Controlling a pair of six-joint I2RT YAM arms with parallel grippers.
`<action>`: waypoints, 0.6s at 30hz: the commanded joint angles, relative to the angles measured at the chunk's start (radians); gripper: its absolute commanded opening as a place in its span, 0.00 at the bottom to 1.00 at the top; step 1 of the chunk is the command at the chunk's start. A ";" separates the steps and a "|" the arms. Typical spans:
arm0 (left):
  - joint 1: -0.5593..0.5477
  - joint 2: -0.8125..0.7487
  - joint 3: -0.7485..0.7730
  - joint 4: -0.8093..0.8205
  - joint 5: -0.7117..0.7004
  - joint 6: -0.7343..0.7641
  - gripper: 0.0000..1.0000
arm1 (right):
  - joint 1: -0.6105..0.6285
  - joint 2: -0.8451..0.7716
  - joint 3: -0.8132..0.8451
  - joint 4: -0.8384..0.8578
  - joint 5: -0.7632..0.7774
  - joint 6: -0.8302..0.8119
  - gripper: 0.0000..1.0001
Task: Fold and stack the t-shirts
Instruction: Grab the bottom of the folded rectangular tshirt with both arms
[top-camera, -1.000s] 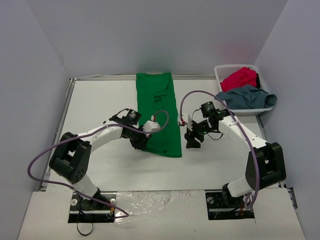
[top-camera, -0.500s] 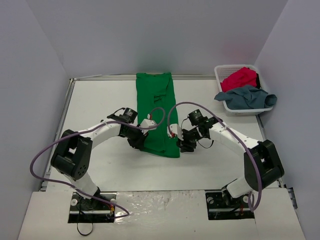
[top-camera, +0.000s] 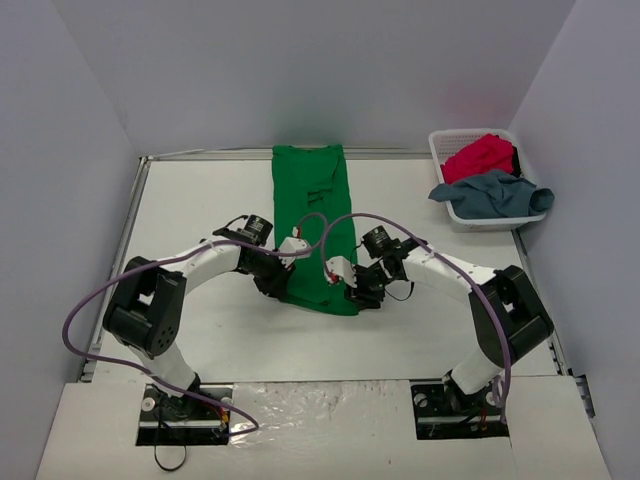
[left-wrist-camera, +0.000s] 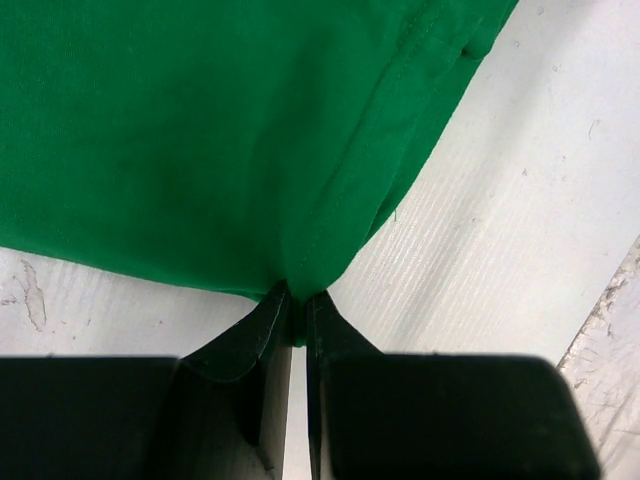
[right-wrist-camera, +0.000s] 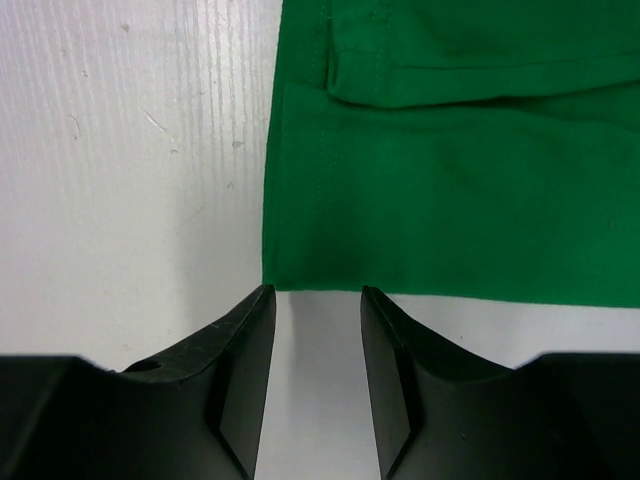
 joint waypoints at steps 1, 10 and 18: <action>0.007 0.001 0.038 -0.024 0.033 -0.004 0.02 | 0.019 0.029 0.004 -0.010 0.011 0.010 0.36; 0.016 -0.001 0.039 -0.023 0.033 -0.011 0.02 | 0.053 0.075 0.009 -0.010 0.046 0.015 0.40; 0.019 0.010 0.042 -0.023 0.036 -0.014 0.02 | 0.067 0.104 0.023 -0.007 0.054 0.033 0.40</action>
